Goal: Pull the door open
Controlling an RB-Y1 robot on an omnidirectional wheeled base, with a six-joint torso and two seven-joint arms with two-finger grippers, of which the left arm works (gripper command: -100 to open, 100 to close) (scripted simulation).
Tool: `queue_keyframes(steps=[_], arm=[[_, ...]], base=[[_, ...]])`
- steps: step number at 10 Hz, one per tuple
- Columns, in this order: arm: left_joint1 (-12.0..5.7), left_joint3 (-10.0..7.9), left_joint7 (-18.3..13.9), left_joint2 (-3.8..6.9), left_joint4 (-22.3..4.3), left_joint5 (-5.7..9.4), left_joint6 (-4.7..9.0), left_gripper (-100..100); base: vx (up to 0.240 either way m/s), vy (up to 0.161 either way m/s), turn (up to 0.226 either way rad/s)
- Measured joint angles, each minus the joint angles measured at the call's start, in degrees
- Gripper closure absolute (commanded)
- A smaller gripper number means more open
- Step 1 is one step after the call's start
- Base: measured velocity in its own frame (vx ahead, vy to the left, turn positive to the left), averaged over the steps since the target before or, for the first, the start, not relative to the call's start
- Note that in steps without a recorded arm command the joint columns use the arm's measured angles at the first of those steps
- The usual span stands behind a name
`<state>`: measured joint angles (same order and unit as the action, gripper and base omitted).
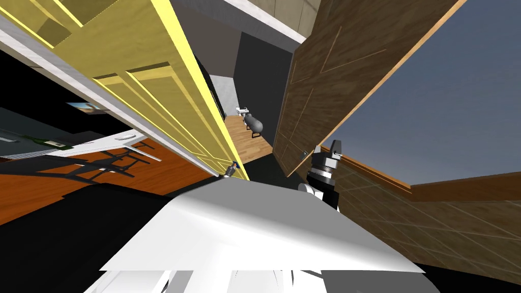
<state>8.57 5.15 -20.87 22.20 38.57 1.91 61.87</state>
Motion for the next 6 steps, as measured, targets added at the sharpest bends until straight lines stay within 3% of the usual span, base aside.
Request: queue_keyframes(steps=[6], arm=[[-6.01,1.11,0.37,-0.55,-3.8,0.46,-1.76,100]], base=[[-0.113,0.035,-0.043]])
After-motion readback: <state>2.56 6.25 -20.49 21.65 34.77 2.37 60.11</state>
